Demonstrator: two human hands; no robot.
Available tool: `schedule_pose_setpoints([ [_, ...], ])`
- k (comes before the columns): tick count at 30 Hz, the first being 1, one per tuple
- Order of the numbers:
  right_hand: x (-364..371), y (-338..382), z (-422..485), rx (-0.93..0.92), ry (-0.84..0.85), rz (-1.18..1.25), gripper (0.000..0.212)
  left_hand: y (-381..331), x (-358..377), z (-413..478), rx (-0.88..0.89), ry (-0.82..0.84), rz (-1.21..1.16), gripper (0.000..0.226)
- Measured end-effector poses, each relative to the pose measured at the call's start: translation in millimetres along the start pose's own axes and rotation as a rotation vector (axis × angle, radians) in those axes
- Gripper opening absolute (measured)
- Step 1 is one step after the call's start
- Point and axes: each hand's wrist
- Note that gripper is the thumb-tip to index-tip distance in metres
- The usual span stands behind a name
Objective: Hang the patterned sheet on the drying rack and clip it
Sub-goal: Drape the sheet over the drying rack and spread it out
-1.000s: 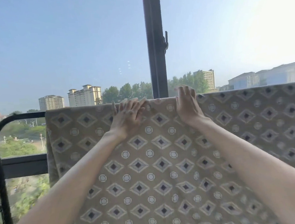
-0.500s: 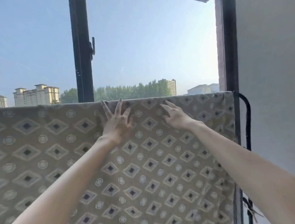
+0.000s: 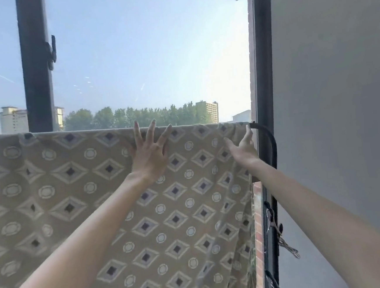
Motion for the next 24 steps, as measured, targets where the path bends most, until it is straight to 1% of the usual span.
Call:
schedule_pose_setpoints([
  [3,-3.0,-13.1,5.0,-0.012,-0.028,0.115,0.097,-12.9,20.2,10.0,0.050,-0.068,0.024,0.049],
  [6,-2.6,-27.0,11.8,-0.128,-0.099,0.245,0.095,-18.1,38.9,22.7,0.086,-0.139,0.096,0.048],
  [7,-4.3,-29.2,13.9,-0.157,-0.089,0.271,0.090,-19.6,43.0,27.4,0.079,-0.137,0.109,0.049],
  [9,-7.7,-33.1,20.6,-0.210,-0.015,0.305,0.077,-22.8,49.7,34.8,0.069,-0.133,0.130,0.049],
  [11,-11.0,-32.7,27.0,-0.276,0.016,0.320,0.064,-28.3,52.7,38.1,0.081,-0.193,0.124,0.047],
  [14,-16.4,-16.7,35.1,-0.419,-0.110,0.298,0.036,-41.3,40.3,34.6,0.022,-0.310,0.149,0.042],
  [16,-22.9,-2.0,42.7,-0.480,-0.209,0.323,0.026,-48.6,24.7,35.2,0.003,-0.316,0.176,0.046],
  [18,-29.3,11.0,51.0,-0.504,-0.268,0.356,0.024,-52.6,5.7,41.1,0.023,-0.279,0.112,0.050],
  [19,-32.1,15.8,55.7,-0.508,-0.288,0.355,0.024,-53.5,-6.0,45.4,0.043,-0.225,0.050,0.050],
  [22,-38.9,25.8,71.1,-0.523,-0.323,0.330,0.022,-46.9,-33.2,59.7,0.132,0.128,-0.115,0.047],
  [23,-40.1,28.0,75.3,-0.524,-0.323,0.322,0.021,-43.6,-36.9,63.7,0.169,0.193,-0.129,0.047],
  [24,-40.2,29.3,79.8,-0.523,-0.321,0.323,0.020,-40.2,-38.2,66.8,0.194,0.206,-0.143,0.051],
])
Point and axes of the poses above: each hand's wrist, its own z-axis towards the middle knuckle, its own x-axis out of the palm, y = z × x, and after that the axes turned 14 degrees about -x, right-handed
